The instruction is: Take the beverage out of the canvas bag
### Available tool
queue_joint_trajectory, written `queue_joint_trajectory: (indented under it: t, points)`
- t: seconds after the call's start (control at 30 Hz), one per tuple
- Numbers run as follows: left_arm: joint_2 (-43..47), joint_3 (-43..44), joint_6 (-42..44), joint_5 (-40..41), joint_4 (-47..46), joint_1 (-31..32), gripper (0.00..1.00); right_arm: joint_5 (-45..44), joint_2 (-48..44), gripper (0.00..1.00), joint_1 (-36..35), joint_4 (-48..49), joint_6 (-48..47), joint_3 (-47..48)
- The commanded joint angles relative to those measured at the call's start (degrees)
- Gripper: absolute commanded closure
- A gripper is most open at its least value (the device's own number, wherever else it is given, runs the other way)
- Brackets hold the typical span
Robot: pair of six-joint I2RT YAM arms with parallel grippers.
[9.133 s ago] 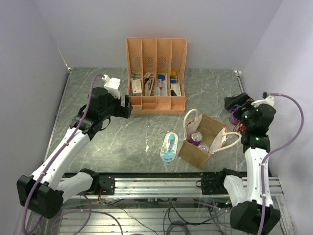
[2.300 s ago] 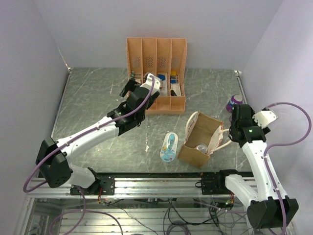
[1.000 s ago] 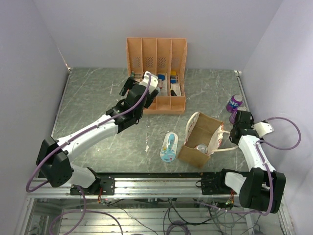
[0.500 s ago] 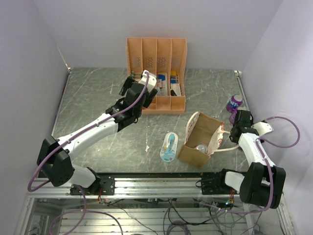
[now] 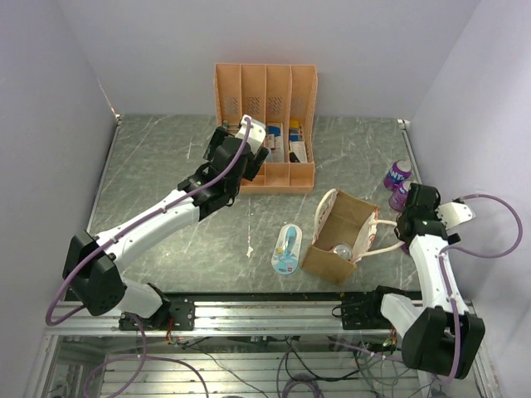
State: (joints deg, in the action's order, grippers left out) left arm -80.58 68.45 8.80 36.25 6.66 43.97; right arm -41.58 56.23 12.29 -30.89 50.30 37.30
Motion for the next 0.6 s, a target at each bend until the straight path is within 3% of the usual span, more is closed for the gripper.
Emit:
queue_joint_trajectory:
  t: [0.0, 0.23, 0.3, 0.43, 0.57]
  points:
    - [1.3, 2.1, -1.9, -1.3, 0.7, -0.4, 0.01, 0.4, -5.5, 0.0, 0.4, -8.1, 0.0, 3.5]
    - [-1.5, 4.1, -3.4, -2.2, 3.5, -0.4, 0.02, 5.4, -17.1, 0.0, 0.4, -8.3, -7.1, 11.0]
    - [-1.8, 4.6, -3.6, -2.6, 4.1, -0.4, 0.02, 13.6, -20.1, 0.0, 0.4, -2.3, -12.9, 11.7]
    - [-1.0, 4.0, -3.4, -2.5, 3.6, -0.4, 0.01, 38.1, -24.0, 0.0, 0.3, 9.8, -20.7, 10.2]
    - [-0.6, 3.8, -3.2, -1.9, 3.4, -0.4, 0.01, 60.8, -20.1, 0.0, -0.1, 15.4, -21.4, 9.7]
